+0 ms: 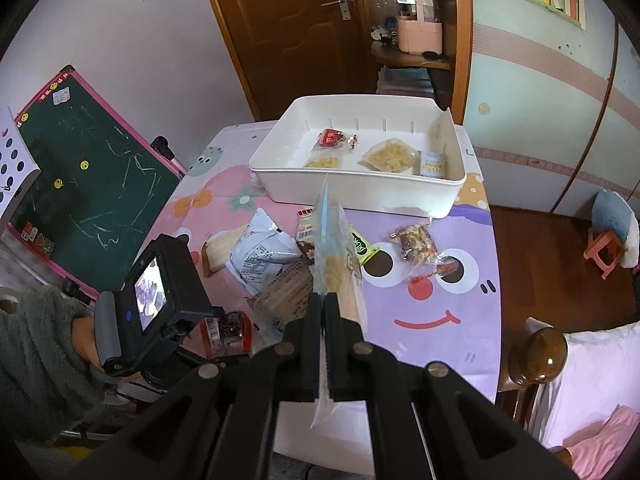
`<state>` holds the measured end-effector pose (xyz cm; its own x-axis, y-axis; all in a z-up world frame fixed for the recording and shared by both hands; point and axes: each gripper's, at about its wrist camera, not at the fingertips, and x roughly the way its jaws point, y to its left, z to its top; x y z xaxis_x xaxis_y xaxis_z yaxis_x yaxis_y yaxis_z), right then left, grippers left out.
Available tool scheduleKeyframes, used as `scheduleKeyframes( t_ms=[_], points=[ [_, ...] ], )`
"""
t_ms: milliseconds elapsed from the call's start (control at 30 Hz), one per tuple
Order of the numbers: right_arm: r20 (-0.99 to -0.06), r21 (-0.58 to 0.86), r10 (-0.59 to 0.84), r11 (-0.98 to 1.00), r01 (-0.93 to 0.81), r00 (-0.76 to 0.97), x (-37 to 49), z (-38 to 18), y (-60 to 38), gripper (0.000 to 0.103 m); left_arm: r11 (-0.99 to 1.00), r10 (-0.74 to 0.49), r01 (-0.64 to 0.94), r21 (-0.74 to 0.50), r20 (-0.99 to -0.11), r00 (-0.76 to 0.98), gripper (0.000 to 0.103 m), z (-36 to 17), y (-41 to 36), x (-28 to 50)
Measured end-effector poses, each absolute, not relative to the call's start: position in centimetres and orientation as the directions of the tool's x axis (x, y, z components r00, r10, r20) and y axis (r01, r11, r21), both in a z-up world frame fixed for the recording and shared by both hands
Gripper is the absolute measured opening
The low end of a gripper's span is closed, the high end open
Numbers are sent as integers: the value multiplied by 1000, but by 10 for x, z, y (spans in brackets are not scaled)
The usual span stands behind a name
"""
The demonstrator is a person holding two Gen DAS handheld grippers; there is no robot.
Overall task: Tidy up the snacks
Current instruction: 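Lift the dark-filled red-edged packet with the left gripper while the right lifts the clear packet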
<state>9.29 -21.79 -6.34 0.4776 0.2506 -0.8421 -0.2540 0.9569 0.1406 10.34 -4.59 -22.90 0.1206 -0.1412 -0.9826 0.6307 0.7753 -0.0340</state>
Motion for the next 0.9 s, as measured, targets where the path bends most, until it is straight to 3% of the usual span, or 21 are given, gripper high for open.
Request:
scheduleKeyframes(
  t_ms=[233, 300, 333, 633, 900],
  points=[
    [-846, 137, 245, 958, -251, 473, 95, -67, -212, 1, 769, -136, 639, -6, -978, 156, 70, -235, -48, 112],
    [-846, 137, 246, 958, -253, 473, 95, -67, -213, 1, 776, -156, 631, -10, -972, 176, 46, -231, -46, 113],
    [-846, 136, 245, 958, -252, 473, 95, -68, -212, 1, 779, -165, 627, -23, -972, 170, 44, -230, -45, 114],
    [-844, 135, 251, 955, -266, 474, 99, -62, -204, 1, 872, -185, 483, -82, -968, 168, 39, -210, -16, 129],
    [-831, 149, 274, 948, -280, 484, 116, -33, -198, 1, 915, -216, 399, -68, -915, 340, 39, -106, -2, 135]
  ],
)
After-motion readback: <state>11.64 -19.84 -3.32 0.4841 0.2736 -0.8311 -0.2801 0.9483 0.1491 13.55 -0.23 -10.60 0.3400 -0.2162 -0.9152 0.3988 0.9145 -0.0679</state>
